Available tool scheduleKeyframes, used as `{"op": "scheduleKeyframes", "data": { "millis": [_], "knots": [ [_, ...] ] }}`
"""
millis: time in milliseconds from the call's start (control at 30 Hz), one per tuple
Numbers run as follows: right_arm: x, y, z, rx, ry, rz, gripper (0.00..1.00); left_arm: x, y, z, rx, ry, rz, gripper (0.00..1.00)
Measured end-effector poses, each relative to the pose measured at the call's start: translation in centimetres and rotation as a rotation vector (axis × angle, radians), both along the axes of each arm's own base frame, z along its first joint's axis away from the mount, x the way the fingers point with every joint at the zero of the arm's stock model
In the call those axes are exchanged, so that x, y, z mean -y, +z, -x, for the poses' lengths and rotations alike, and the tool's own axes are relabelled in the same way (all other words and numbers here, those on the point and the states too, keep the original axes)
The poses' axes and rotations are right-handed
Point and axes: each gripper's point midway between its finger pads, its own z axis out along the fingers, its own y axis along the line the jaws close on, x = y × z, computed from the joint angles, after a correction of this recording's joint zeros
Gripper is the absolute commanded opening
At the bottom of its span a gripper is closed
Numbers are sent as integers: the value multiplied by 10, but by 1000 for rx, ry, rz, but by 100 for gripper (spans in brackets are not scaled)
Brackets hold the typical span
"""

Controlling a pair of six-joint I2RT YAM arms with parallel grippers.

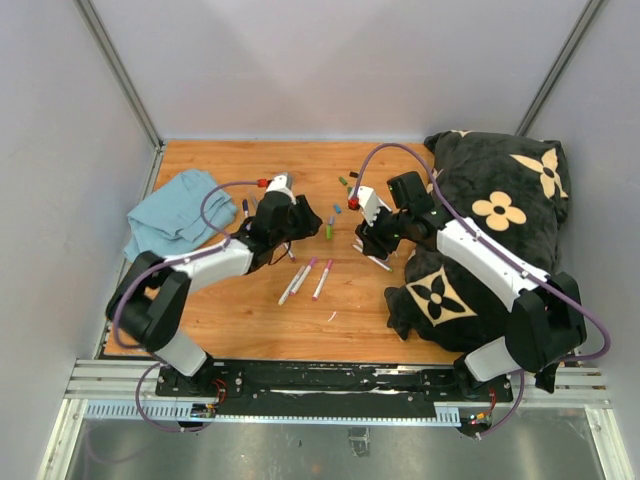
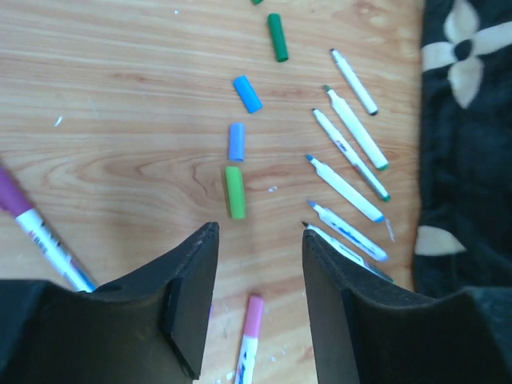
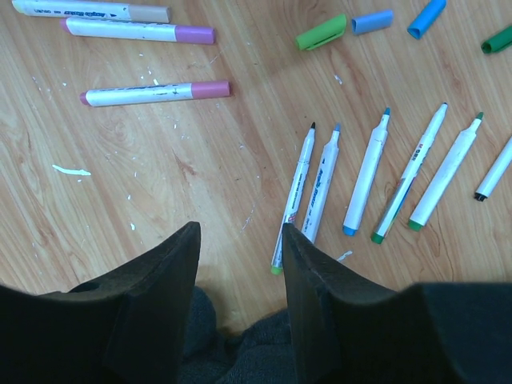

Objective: Open the pen caps
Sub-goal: Place the pen cap at the center of the board.

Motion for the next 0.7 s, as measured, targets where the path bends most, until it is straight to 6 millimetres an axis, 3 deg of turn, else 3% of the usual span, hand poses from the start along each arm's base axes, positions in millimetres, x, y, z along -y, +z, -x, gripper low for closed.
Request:
{"op": "scheduleKeyframes", "data": {
  "millis": [167,467,700],
  "knots": [
    [0,1,2,-1,5,-7,48,-17,33,35,126,-66,30,62],
    [-2,5,4,0,15,-22,49,-35,33,88,226,-165,65,99],
    [2,6,2,-3,7,-31,49,-41,35,115,291,-214,121,99]
  ]
}}
